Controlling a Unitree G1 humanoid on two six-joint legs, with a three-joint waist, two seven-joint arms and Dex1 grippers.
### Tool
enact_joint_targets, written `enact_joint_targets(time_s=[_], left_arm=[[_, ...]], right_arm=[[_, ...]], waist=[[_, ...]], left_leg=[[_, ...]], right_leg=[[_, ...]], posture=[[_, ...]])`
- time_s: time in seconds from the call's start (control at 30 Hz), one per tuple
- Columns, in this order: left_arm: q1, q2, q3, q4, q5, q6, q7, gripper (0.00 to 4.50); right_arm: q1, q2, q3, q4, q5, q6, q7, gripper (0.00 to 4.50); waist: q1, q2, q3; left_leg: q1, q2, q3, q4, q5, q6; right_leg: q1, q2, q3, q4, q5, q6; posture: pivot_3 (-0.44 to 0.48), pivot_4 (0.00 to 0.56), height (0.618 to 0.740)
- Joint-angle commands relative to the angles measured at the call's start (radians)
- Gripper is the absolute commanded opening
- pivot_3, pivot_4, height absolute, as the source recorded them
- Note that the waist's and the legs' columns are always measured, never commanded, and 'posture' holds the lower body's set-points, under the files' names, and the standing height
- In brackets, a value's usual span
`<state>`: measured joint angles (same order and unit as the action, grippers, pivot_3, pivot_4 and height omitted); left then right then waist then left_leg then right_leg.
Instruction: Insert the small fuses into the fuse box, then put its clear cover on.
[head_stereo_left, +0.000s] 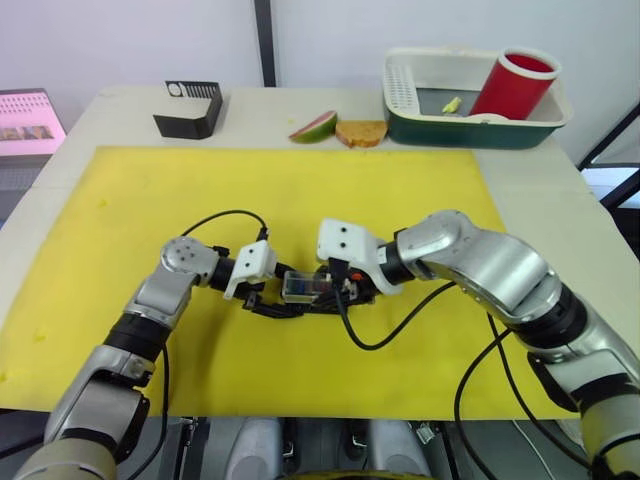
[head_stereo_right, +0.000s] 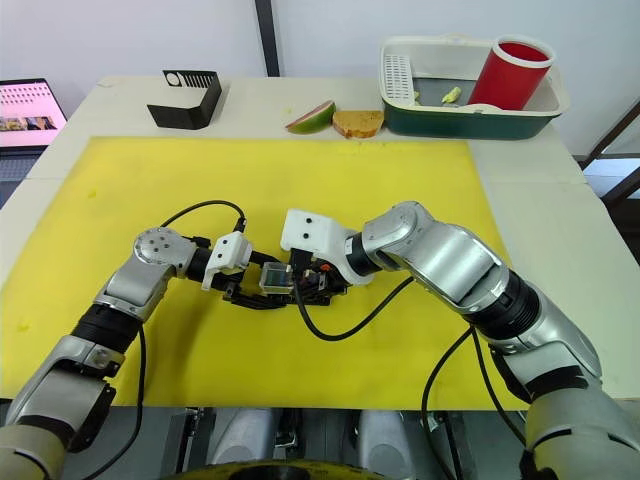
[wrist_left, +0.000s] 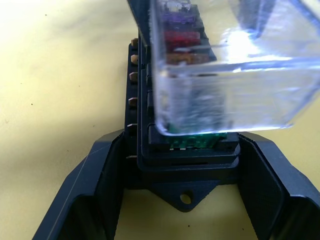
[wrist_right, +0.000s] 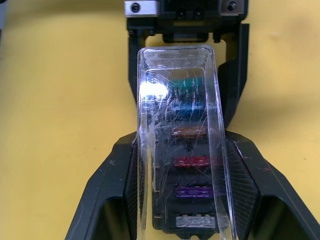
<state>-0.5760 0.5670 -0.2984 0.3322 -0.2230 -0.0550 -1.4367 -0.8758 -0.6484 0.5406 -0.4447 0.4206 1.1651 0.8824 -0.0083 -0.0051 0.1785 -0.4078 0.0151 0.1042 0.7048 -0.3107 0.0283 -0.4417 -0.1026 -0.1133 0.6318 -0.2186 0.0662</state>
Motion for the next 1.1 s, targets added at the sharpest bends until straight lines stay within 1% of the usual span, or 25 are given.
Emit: enact_joint_targets(time_s=[0.03,0.6,1.1], left_arm=[[-0.003,-0.007,0.011,-0.007,0.015,-0.005,0.013,2.64],[0.003,-0.013,0.014,-0.026,0.022,0.01,0.024,2.64],[0.011,-0.012,0.013,-0.04,0.026,0.021,0.024,2.64]], right_arm=[[-0.011,0.004,0.013,-0.016,-0.025,-0.011,-0.016,1.7],[0.007,-0.004,0.061,0.001,-0.067,-0.02,-0.009,1.7],[0.015,-0.018,0.073,-0.01,-0.074,-0.03,0.006,1.7]], waist=[[0.0,0.0,0.0],[0.001,0.0,0.0],[0.001,0.0,0.0]], left_leg=[[0.0,0.0,0.0,0.0,0.0,0.0],[0.0,0.0,0.0,0.0,0.0,0.0],[0.0,0.0,0.0,0.0,0.0,0.0]], right_leg=[[0.0,0.0,0.0,0.0,0.0,0.0],[0.001,0.0,0.0,0.0,0.0,0.0],[0.001,0.0,0.0,0.0,0.0,0.0]], posture=[[0.0,0.15,0.74],[0.0,0.15,0.74],[0.0,0.15,0.74]])
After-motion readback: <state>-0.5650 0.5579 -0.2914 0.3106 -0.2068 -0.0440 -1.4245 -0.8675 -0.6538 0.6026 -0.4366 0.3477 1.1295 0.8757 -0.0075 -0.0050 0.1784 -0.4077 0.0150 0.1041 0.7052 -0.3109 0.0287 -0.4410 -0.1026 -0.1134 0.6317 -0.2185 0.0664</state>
